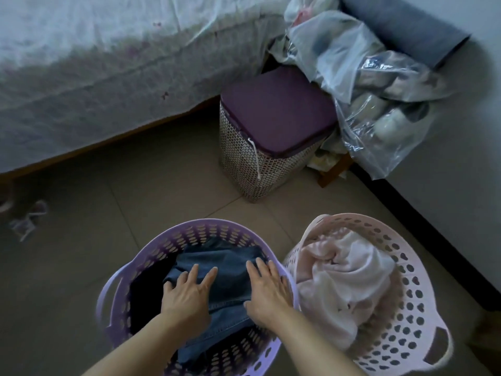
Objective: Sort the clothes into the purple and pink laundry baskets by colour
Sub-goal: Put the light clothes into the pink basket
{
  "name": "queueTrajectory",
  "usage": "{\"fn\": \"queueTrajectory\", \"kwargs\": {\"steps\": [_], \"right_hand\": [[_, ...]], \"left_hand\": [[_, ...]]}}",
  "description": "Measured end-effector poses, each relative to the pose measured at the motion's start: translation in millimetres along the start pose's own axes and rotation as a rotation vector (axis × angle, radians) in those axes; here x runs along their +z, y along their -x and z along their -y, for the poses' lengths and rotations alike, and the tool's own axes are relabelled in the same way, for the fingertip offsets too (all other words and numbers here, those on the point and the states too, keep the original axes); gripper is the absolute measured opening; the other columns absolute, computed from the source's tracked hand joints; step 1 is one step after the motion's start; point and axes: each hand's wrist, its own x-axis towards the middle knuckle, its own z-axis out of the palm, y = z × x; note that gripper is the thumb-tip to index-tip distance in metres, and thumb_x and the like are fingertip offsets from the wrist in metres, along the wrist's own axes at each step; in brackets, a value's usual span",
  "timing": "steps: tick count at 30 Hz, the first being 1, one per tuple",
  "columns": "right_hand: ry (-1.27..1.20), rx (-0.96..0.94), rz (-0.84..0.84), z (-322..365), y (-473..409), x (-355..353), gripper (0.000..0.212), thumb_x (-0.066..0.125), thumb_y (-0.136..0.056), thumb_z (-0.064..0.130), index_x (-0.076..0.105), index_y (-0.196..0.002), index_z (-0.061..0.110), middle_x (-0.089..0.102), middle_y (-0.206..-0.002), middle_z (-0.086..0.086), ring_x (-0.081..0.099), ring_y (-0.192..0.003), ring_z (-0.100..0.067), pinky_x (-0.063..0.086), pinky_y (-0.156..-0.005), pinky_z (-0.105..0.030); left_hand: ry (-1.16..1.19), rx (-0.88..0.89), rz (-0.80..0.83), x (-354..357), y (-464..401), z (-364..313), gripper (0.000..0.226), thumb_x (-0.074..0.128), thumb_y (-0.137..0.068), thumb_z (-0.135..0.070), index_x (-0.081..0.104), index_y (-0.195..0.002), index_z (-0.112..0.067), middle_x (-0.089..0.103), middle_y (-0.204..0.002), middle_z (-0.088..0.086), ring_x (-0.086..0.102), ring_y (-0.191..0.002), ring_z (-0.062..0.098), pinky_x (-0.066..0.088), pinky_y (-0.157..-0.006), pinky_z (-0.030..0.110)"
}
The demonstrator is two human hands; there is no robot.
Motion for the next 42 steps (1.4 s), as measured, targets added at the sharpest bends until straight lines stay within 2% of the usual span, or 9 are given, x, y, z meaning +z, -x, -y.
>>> {"fn": "queueTrajectory", "kwargs": {"steps": [6,11,20,35,42], "right_hand": [[-0.026,-0.019,-0.045,-31,7,-46,0.082,0.057,-0.089,0.026,0.004,-0.152,0.023,-0.006,-0.16,0.001,-0.008,-0.147,-0.027,0.007,-0.117,-0.046],[-0.048,-0.013,-0.072,-66,6,-68,0.082,0.056,-0.087,0.025,0.005,-0.151,0.024,-0.005,-0.16,-0.001,-0.007,-0.147,-0.027,0.007,-0.119,-0.046],[-0.03,0.013,-0.098,-106,15,-87,0.077,0.054,-0.09,0.035,0.008,-0.151,0.024,-0.002,-0.16,-0.006,-0.003,-0.147,-0.027,0.013,-0.116,-0.045],[-0.025,-0.033,-0.129,-65,72,-94,0.082,0.057,-0.089,0.034,0.005,-0.151,0.025,-0.005,-0.16,-0.006,-0.004,-0.147,-0.028,0.007,-0.117,-0.045],[0.028,-0.037,-0.203,-34,133,-85,0.082,0.059,-0.088,0.036,0.007,-0.15,0.024,-0.002,-0.16,-0.007,-0.001,-0.147,-0.028,0.012,-0.116,-0.047]], "left_hand": [[-0.018,-0.009,-0.039,-38,2,-41,0.094,0.058,-0.089,-0.043,-0.012,-0.15,-0.031,-0.009,-0.16,0.007,0.003,-0.147,0.027,0.016,-0.114,0.048],[-0.006,-0.042,-0.051,-61,1,-72,0.095,0.058,-0.088,-0.042,-0.012,-0.151,-0.03,-0.008,-0.16,0.006,0.002,-0.147,0.027,0.016,-0.115,0.047],[0.025,-0.062,-0.071,-75,17,-109,0.094,0.059,-0.088,-0.041,-0.011,-0.151,-0.029,-0.008,-0.16,0.006,0.004,-0.147,0.027,0.015,-0.114,0.049],[0.061,-0.11,-0.185,-70,85,-80,0.095,0.061,-0.085,-0.04,-0.006,-0.151,-0.029,-0.001,-0.16,0.006,0.01,-0.146,0.028,0.018,-0.113,0.05],[0.08,-0.083,-0.269,-55,143,-54,0.097,0.063,-0.083,-0.041,-0.004,-0.152,-0.029,0.003,-0.16,0.005,0.011,-0.145,0.028,0.019,-0.113,0.049]]}}
